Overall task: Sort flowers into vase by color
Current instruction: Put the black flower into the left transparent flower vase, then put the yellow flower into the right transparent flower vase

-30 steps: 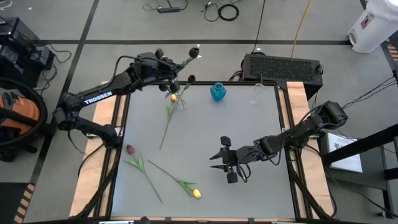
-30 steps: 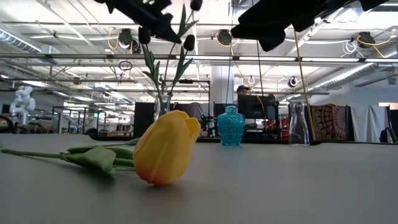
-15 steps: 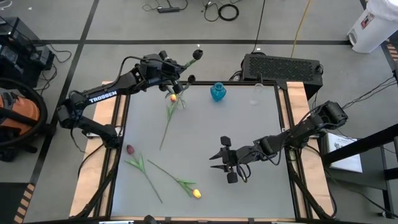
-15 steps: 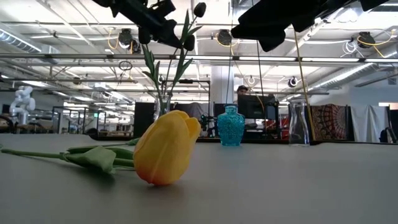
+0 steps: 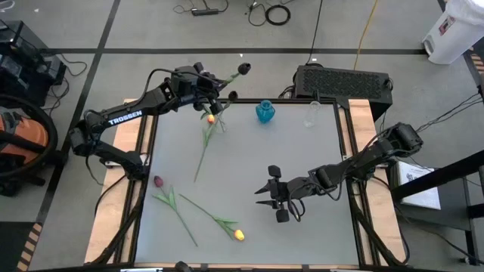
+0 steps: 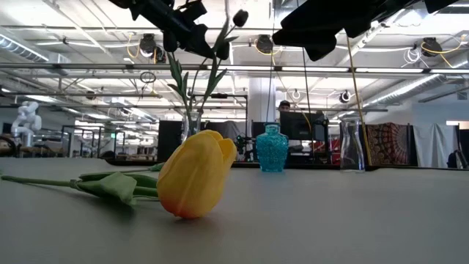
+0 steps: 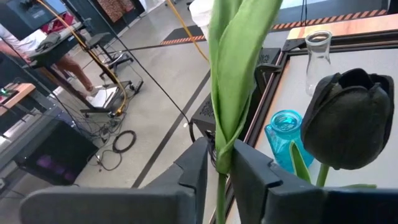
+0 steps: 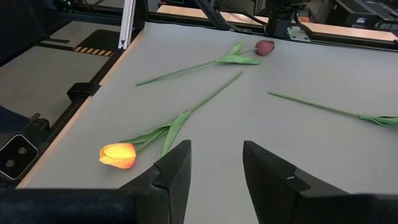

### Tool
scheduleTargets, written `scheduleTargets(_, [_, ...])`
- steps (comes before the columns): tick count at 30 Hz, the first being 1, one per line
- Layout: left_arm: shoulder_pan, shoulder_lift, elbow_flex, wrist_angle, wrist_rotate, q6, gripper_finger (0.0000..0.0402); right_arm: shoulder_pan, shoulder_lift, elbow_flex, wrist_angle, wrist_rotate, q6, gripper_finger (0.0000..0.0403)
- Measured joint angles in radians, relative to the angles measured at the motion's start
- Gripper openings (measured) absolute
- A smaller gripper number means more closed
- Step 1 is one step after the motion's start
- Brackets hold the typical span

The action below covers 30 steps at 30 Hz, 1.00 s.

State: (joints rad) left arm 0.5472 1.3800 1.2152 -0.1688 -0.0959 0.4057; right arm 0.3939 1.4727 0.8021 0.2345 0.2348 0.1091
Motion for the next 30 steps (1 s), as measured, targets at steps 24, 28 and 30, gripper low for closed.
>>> scheduleTargets(24, [-0.038,-0.007,-0.001,-0.005,-0.045,-0.002,0.008,0.0,0.0,0.0,0.0,0.0,0.003,0.0137])
scheduleTargets(28, [-0.05,-0.035,-0.002,0.003,-0.074,0.003,0.008,0.0,0.0,0.0,0.0,0.0,0.003,0.0137])
scheduleTargets(30, [-0.053,-0.056,-0.002,-0.002,-0.081,0.003,0.008,0.0,0.0,0.0,0.0,0.0,0.003,0.0137])
